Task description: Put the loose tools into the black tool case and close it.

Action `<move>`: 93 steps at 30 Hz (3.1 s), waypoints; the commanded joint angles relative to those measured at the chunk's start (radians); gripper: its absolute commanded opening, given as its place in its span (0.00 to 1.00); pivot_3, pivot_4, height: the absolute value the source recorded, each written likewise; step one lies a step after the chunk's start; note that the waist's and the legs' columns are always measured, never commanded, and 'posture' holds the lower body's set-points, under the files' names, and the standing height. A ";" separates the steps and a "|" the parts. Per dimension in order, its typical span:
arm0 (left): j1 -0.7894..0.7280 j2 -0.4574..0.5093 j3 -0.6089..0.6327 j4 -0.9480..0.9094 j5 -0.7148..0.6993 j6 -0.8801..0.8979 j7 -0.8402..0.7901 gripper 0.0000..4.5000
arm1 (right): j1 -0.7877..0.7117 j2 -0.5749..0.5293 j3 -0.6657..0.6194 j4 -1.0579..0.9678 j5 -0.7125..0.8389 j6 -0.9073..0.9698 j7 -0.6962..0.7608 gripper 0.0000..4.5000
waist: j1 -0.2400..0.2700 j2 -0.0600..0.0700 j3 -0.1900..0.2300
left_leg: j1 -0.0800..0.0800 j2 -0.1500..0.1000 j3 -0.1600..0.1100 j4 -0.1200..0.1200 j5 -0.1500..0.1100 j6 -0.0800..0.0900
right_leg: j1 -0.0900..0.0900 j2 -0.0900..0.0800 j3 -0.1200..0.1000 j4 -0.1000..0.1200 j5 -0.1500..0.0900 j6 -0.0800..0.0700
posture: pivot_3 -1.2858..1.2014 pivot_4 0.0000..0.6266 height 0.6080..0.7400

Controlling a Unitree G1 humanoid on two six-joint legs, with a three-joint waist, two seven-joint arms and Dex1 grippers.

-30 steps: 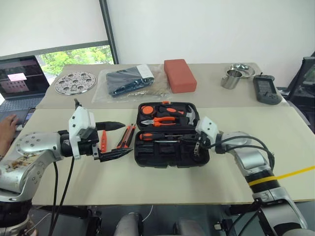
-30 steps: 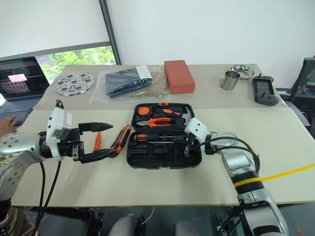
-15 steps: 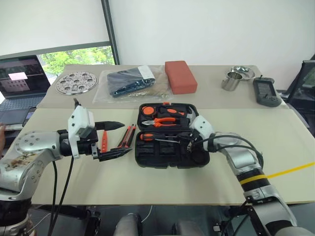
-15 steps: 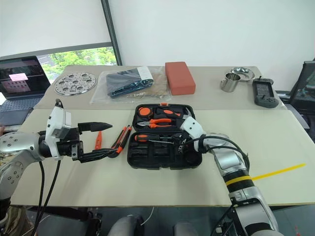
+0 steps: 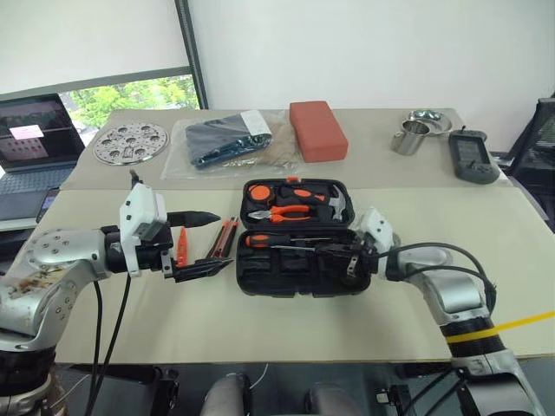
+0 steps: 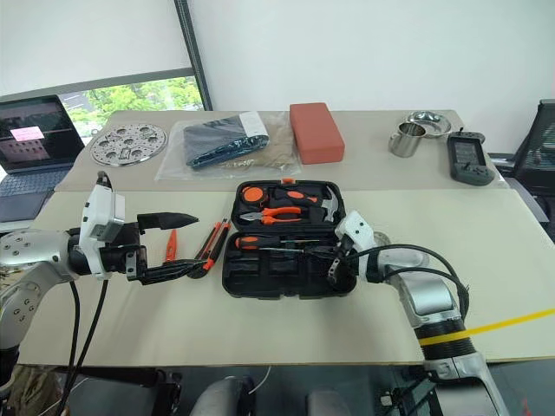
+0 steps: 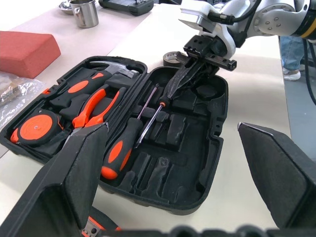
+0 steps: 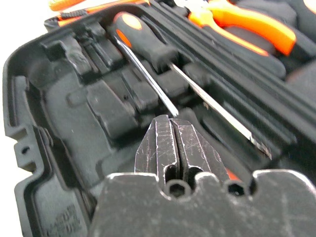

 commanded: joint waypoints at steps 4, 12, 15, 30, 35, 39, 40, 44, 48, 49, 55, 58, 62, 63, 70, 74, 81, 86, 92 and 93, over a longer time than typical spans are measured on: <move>-0.010 0.007 0.001 -0.015 -0.004 -0.011 0.000 1.00 | -0.034 0.030 -0.034 -0.001 0.021 -0.031 -0.040 0.01 | 0.000 0.001 0.001 | 0.000 0.000 0.000 0.000 0.000 0.000 | 0.000 0.000 0.000 -0.001 0.000 0.000 | 0.52 0.24 1.00; 0.000 0.012 0.012 -0.023 -0.008 -0.010 -0.001 1.00 | -0.045 0.056 -0.067 -0.029 0.095 -0.026 -0.009 0.01 | 0.003 0.002 0.001 | -0.001 0.000 0.000 0.000 0.000 0.000 | 0.000 0.000 0.000 -0.001 0.000 0.000 | 0.52 0.24 1.00; 0.001 0.011 0.013 -0.025 -0.009 -0.010 0.001 1.00 | -0.049 0.047 -0.043 0.001 0.059 -0.054 -0.020 0.01 | 0.004 0.002 0.001 | -0.001 0.000 0.000 0.000 0.000 0.000 | 0.000 0.000 -0.001 -0.001 0.000 0.000 | 0.52 0.24 1.00; 0.016 0.009 0.016 -0.029 -0.004 -0.014 0.007 1.00 | -0.039 -0.008 0.110 0.149 -0.116 -0.030 -0.051 0.01 | 0.003 0.002 0.001 | 0.002 0.000 0.000 0.000 0.000 0.000 | 0.003 0.000 0.000 -0.001 0.000 0.000 | 0.52 0.24 1.00; 0.020 0.010 0.018 -0.032 -0.005 -0.013 0.013 1.00 | -0.043 0.000 0.126 0.150 -0.129 -0.026 -0.074 0.01 | 0.003 0.000 0.000 | 0.005 0.000 0.000 0.000 0.000 0.000 | 0.002 0.000 -0.001 -0.002 0.000 0.000 | 0.52 0.24 1.00; 0.075 -0.015 0.064 -0.039 -0.015 0.015 0.080 1.00 | -0.055 0.033 0.036 0.072 -0.022 -0.074 -0.045 0.01 | 0.001 0.000 0.000 | 0.006 0.000 0.000 0.000 0.000 0.000 | 0.003 -0.002 0.000 -0.001 0.000 0.000 | 0.52 0.24 1.00; 0.094 -0.025 0.074 -0.043 -0.015 0.016 0.101 1.00 | -0.051 0.041 0.021 0.050 0.001 -0.102 -0.029 0.01 | 0.000 0.000 0.000 | 0.005 0.000 0.000 0.000 0.000 0.000 | 0.004 -0.002 0.000 -0.001 0.000 0.000 | 0.52 0.24 1.00; 0.189 -0.091 0.087 -0.051 0.062 0.000 0.242 1.00 | -0.041 0.043 -0.015 -0.064 0.089 -0.085 0.015 0.01 | 0.000 0.002 0.002 | 0.001 0.001 0.000 -0.001 0.000 0.000 | 0.001 -0.001 0.000 -0.001 0.000 0.000 | 0.52 0.24 1.00; 0.234 -0.215 0.089 -0.052 0.168 0.009 0.480 1.00 | -0.014 0.000 -0.020 -0.183 0.149 -0.056 0.072 0.26 | 0.004 0.003 0.002 | -0.001 0.000 0.000 -0.002 0.000 0.000 | 0.000 -0.001 0.000 -0.003 0.000 0.001 | 0.52 0.24 1.00; 0.234 -0.248 0.084 -0.052 0.196 0.019 0.541 1.00 | -0.010 -0.009 -0.022 -0.205 0.159 -0.054 0.079 0.36 | 0.007 0.003 0.002 | -0.001 0.000 -0.001 -0.002 0.000 0.000 | 0.000 -0.002 0.000 -0.003 0.000 0.001 | 0.52 0.24 1.00; 0.206 -0.397 0.011 -0.059 0.308 0.110 0.795 1.00 | -0.008 -0.075 -0.025 -0.302 0.164 -0.042 0.083 0.82 | 0.012 0.002 0.002 | -0.002 -0.001 -0.002 -0.001 0.000 0.001 | 0.001 -0.003 -0.001 -0.003 0.001 0.002 | 0.52 0.24 1.00; 0.175 -0.451 -0.002 -0.037 0.354 0.155 0.885 1.00 | -0.006 -0.119 -0.023 -0.337 0.162 -0.024 0.084 0.99 | 0.012 0.002 0.003 | -0.003 -0.001 -0.002 0.000 0.000 0.001 | 0.001 -0.002 -0.001 -0.003 0.001 0.002 | 0.52 0.24 1.00; 0.131 -0.491 -0.025 0.028 0.407 0.216 0.961 1.00 | -0.008 -0.159 -0.035 -0.384 0.183 -0.006 0.086 0.99 | 0.009 0.002 0.003 | -0.002 -0.001 -0.003 0.001 0.000 0.000 | 0.001 -0.001 -0.001 -0.003 0.001 0.002 | 0.52 0.24 1.00; 0.119 -0.500 -0.031 0.046 0.417 0.231 0.976 1.00 | -0.011 -0.165 -0.039 -0.391 0.186 -0.005 0.088 0.99 | 0.007 0.002 0.003 | -0.002 -0.001 -0.003 0.001 0.000 0.000 | 0.001 -0.001 -0.001 -0.003 0.001 0.002 | 0.52 0.24 1.00; 0.097 -0.572 -0.049 0.106 0.436 0.302 1.023 1.00 | -0.027 -0.168 -0.063 -0.392 0.211 0.008 0.072 0.99 | 0.008 0.002 0.003 | -0.002 -0.001 -0.003 0.001 0.000 0.000 | 0.001 -0.001 -0.001 -0.003 0.001 0.002 | 0.52 0.24 1.00; 0.090 -0.618 -0.034 0.116 0.412 0.343 1.029 0.88 | -0.028 -0.174 -0.064 -0.387 0.206 0.006 0.061 1.00 | 0.012 0.003 0.002 | -0.002 -0.002 -0.003 0.002 0.000 0.000 | 0.002 -0.002 -0.001 -0.003 0.001 0.002 | 0.52 0.24 1.00; 0.086 -0.639 -0.004 0.102 0.426 0.365 1.053 0.32 | -0.040 -0.164 -0.061 -0.376 0.205 0.002 0.050 1.00 | 0.016 0.003 0.002 | -0.002 -0.003 -0.003 0.002 0.000 0.000 | 0.002 -0.002 -0.001 -0.003 0.001 0.002 | 0.52 0.24 1.00; 0.095 -0.643 0.013 0.084 0.430 0.365 1.055 0.11 | -0.043 -0.161 -0.061 -0.365 0.210 -0.001 0.047 1.00 | 0.017 0.003 0.002 | -0.002 -0.003 -0.002 0.002 0.000 0.000 | 0.002 -0.002 -0.001 -0.003 0.001 0.002 | 0.52 0.24 1.00; 0.077 -0.557 0.032 0.079 0.414 0.150 0.912 0.11 | -0.030 -0.146 -0.092 -0.357 0.241 0.008 0.034 1.00 | 0.017 0.002 0.002 | -0.002 -0.002 -0.002 0.002 0.001 -0.001 | 0.002 -0.001 -0.001 -0.003 0.001 0.002 | 0.52 0.24 1.00; 0.072 -0.525 0.021 0.080 0.409 0.107 0.854 0.11 | -0.027 -0.144 -0.099 -0.356 0.246 0.010 0.033 1.00 | 0.017 0.002 0.003 | -0.002 -0.002 -0.002 0.002 0.001 -0.002 | 0.001 -0.001 -0.002 -0.003 0.001 0.002 | 0.52 0.24 1.00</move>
